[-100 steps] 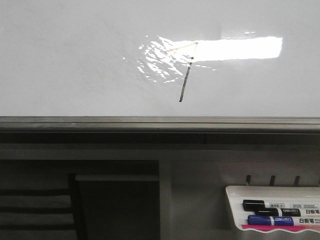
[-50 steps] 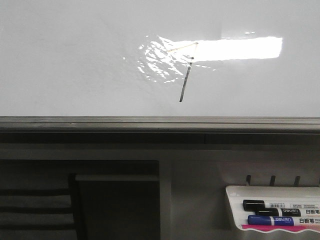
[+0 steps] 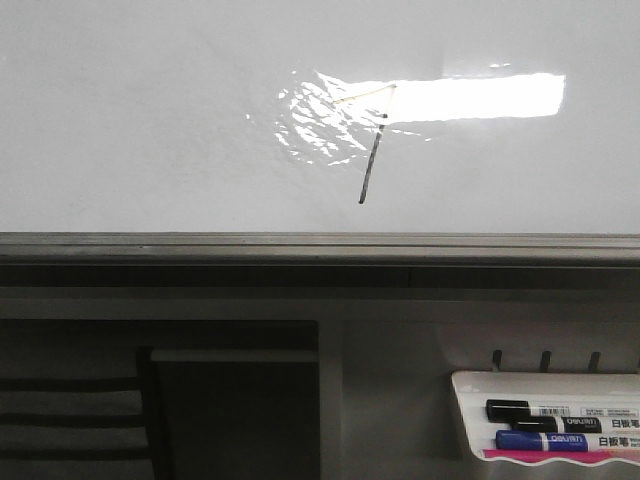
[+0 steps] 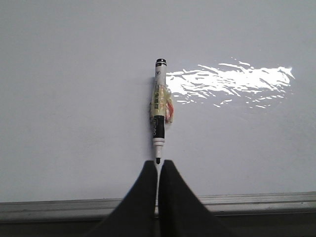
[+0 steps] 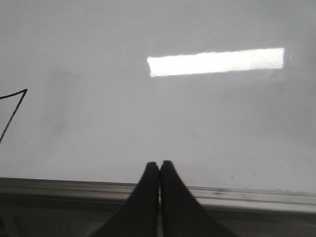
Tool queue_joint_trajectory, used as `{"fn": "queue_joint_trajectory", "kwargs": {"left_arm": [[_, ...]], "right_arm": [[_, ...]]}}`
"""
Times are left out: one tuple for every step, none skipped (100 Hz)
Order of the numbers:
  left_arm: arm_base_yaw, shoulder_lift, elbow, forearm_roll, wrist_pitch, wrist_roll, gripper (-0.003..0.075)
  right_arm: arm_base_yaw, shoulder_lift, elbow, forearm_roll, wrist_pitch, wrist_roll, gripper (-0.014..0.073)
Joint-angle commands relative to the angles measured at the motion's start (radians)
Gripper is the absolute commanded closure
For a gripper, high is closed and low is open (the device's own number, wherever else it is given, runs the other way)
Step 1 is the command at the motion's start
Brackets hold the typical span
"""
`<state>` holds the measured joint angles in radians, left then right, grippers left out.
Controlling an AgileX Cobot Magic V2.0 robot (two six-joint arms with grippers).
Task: Write number 7 on whiteboard
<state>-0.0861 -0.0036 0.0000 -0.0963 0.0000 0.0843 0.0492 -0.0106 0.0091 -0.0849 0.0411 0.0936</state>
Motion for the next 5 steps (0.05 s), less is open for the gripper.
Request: {"fn": "queue_joint_trajectory", "kwargs": {"left_arm": [[0.001,-0.03,0.033,-0.002,-0.073,-0.008,0.0741],[0.001,-0.03,0.033,-0.002,-0.073,-0.008,0.0741],[0.001,-0.03,0.033,-0.002,-0.073,-0.008,0.0741],[0.001,-0.03,0.033,-0.002,-0.073,-0.008,0.0741],[0.001,-0.03,0.033,-0.002,-0.073,-0.008,0.0741]], "right_arm": [[-0.004,-0.02,0.031,0.002,-0.073,-0.011,0.0665],[-0.004,-0.02,0.031,0.002,-0.073,-0.011,0.0665],[-0.004,-0.02,0.031,0.002,-0.073,-0.011,0.0665],[-0.004,-0.02,0.031,0.002,-0.073,-0.011,0.0665],[-0.004,-0.02,0.031,0.002,-0.073,-0.011,0.0665]]}}
